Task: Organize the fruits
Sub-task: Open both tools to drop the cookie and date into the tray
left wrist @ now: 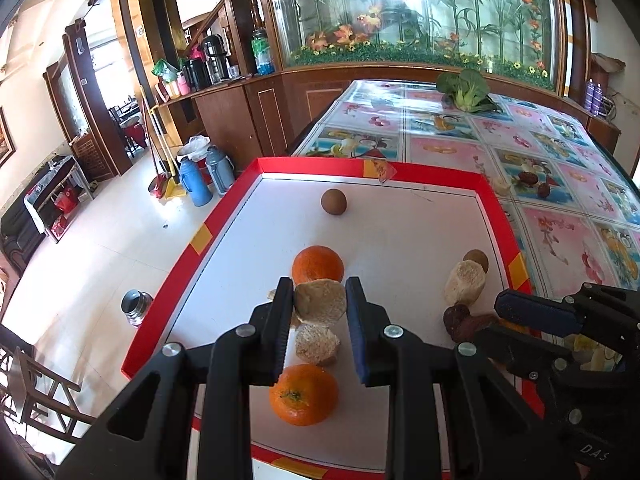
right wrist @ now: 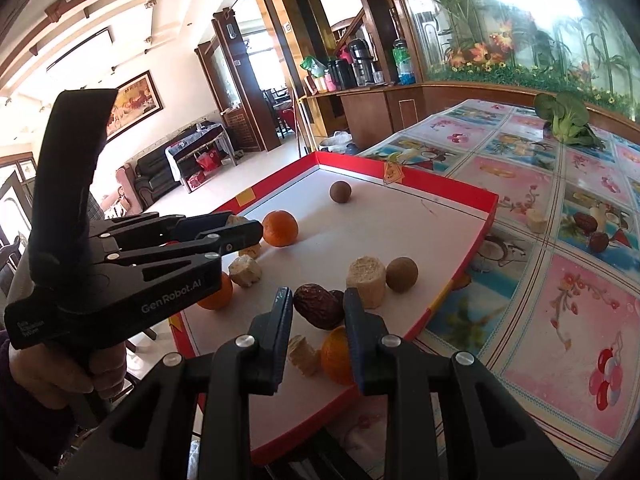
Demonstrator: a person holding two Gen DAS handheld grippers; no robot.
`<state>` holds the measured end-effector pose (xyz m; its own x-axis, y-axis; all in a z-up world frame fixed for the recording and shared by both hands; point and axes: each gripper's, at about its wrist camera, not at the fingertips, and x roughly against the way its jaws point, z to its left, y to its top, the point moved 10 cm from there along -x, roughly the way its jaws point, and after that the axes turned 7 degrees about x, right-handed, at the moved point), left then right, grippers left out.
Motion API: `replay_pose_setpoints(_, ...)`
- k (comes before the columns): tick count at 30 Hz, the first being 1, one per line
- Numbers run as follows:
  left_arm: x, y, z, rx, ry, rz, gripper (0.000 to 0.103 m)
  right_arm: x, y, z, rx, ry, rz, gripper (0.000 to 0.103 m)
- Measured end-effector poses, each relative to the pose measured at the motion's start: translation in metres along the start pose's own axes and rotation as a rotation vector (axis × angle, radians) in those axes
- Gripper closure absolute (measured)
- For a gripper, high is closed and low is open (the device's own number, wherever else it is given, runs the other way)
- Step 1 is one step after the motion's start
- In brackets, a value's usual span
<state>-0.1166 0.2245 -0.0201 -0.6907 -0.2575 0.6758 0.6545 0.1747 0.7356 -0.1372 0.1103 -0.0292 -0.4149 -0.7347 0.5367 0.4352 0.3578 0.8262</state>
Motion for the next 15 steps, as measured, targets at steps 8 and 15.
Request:
replay_pose_setpoints(8, -0.0023, 0.0026, 0.0083, 0.020, 0.020, 0.003, 0.054, 0.0019, 0.0019, 0.0016, 0.000, 0.034, -0.003, 0.059)
replay_pose_setpoints(15, -0.0045, 0.0003, 0.0062, 0.021, 0.012, 0.018, 0.041, 0.0065, 0.0037, -0.0080, -0.068, 0.067, -0.024, 0.055)
